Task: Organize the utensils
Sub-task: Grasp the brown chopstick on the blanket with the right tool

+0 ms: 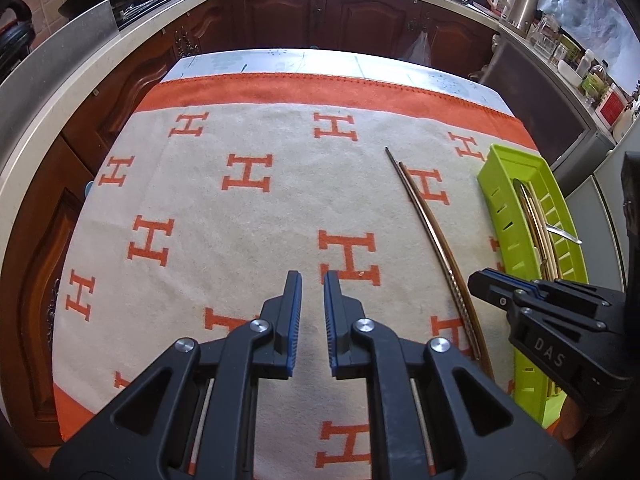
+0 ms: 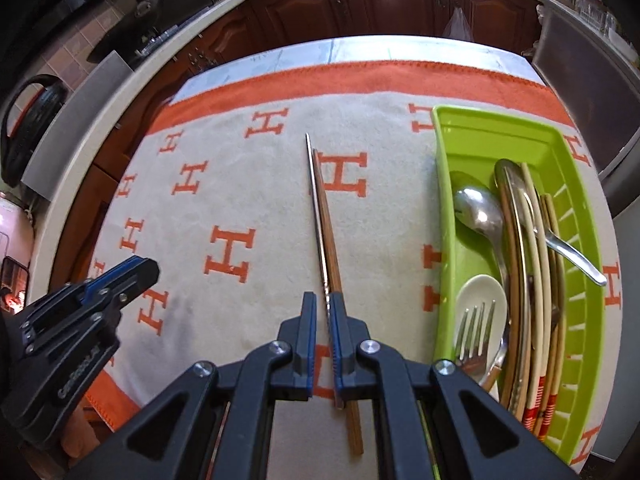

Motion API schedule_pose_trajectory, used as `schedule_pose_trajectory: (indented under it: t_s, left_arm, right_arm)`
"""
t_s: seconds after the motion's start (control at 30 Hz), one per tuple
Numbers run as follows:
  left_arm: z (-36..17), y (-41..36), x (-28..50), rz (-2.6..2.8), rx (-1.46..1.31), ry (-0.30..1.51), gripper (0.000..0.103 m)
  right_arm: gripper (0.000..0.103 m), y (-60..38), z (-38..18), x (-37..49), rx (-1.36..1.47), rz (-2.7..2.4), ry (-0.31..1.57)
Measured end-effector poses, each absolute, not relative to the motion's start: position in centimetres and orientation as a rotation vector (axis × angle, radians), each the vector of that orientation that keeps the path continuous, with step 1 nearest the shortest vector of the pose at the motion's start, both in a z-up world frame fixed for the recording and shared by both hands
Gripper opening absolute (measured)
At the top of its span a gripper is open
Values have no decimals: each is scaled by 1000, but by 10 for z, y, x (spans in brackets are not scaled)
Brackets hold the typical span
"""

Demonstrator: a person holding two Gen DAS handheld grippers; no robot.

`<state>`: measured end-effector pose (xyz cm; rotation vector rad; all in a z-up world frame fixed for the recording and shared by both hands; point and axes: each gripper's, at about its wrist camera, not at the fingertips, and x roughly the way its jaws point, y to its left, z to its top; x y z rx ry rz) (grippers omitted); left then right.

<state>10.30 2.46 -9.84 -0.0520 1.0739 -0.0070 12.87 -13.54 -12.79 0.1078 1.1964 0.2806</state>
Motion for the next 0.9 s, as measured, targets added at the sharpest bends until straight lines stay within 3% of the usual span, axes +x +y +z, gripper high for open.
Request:
schedule_pose_trajectory:
  t_s: [0.9]
  left_arm:
    - [-121,29,103,-8,-74,1115,9]
  right_arm:
    - [9,-124,-153,146,75,255,1244]
